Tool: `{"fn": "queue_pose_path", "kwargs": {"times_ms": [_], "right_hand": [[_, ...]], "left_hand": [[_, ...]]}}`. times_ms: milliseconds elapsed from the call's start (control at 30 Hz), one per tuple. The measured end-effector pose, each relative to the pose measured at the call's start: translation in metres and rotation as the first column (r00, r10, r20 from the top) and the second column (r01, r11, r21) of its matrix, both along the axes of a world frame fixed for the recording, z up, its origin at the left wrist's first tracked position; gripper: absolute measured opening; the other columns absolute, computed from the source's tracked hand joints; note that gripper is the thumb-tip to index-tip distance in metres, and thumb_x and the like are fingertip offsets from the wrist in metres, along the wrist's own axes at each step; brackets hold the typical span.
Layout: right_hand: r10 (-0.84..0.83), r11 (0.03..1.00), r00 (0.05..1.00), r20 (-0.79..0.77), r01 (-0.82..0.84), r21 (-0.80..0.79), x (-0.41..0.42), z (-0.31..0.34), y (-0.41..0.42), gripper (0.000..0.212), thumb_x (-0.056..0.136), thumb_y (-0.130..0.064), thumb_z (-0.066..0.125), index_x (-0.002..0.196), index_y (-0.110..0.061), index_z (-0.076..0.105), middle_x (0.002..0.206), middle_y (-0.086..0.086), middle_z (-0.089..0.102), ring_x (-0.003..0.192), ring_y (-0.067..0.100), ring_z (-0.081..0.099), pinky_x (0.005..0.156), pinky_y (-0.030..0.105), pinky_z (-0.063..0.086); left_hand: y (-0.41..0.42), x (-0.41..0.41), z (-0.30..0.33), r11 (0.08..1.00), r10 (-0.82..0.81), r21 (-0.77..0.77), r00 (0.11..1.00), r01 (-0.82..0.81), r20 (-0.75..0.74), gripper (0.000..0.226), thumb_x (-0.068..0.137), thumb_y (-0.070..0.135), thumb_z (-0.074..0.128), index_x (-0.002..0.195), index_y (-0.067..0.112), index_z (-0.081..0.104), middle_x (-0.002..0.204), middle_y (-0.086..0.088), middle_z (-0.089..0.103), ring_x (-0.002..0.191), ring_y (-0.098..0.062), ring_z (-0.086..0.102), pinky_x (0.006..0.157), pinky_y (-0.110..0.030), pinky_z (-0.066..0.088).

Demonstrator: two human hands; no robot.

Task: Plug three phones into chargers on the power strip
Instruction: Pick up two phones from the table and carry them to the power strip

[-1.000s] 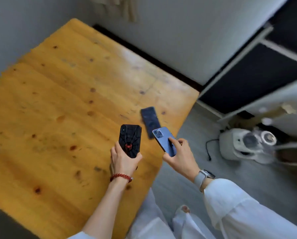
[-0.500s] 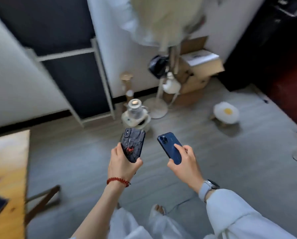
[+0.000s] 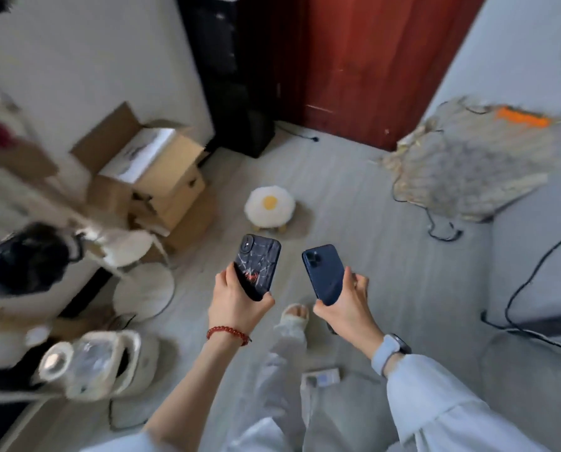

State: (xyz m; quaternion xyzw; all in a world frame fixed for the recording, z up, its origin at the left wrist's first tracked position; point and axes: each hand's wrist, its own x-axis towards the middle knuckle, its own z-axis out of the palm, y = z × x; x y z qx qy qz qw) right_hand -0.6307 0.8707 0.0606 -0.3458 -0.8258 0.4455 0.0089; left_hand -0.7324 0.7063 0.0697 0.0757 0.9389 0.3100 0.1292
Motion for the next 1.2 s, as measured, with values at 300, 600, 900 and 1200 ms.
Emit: {"fn": "queue_pose_path", "kwargs": {"times_ms": [300,600,900,1200], "right_hand": [[-0.250,0.965,0.968,-0.038,0.245,-0.096,-0.144,0.014,0.209,0.048,0.063,-0.022,0.060,0.106,-0.021,0.038,0.111,0.002,0.032,0.099,0.004,0.024,0.085,0.026,0.039],[-0.491,0.869,0.870,0.030,0.492,-0.050,-0.164,0.019,0.385,0.046,0.063,-0.027,0.061,0.103,-0.019,0.039,0.099,0.001,0.039,0.097,0.023,0.041,0.079,0.039,0.047],[-0.544,0.835,0.833,0.100,0.549,-0.038,-0.170,-0.001,0.620,0.059,0.066,-0.027,0.065,0.115,-0.013,0.035,0.113,0.008,0.039,0.107,0.027,0.039,0.089,0.047,0.045],[-0.596,0.799,0.782,0.186,0.601,0.031,-0.167,-0.011,0.816,0.061,0.066,-0.029,0.067,0.116,-0.010,0.037,0.112,0.011,0.043,0.103,0.026,0.039,0.083,0.042,0.046]], "left_hand": [[0.252,-0.180,0.015,0.956,-0.294,0.002,0.956,0.294,0.004,0.073,0.060,0.036,0.067,0.123,0.015,0.036,0.119,-0.007,0.046,0.096,-0.036,0.058,0.074,-0.044,0.053],[0.476,-0.220,0.020,0.822,-0.568,-0.018,0.822,0.569,0.028,0.070,0.063,0.037,0.067,0.122,0.015,0.034,0.118,-0.005,0.044,0.098,-0.031,0.055,0.074,-0.040,0.052],[0.726,-0.236,-0.004,0.799,-0.597,-0.022,0.798,0.601,0.082,0.072,0.064,0.041,0.066,0.123,0.014,0.035,0.120,-0.008,0.044,0.092,-0.026,0.054,0.066,-0.031,0.046],[0.922,-0.234,-0.021,0.792,-0.598,0.005,0.773,0.611,0.211,0.077,0.066,0.036,0.068,0.129,0.010,0.032,0.121,-0.011,0.041,0.111,-0.029,0.048,0.088,-0.039,0.047]]}}
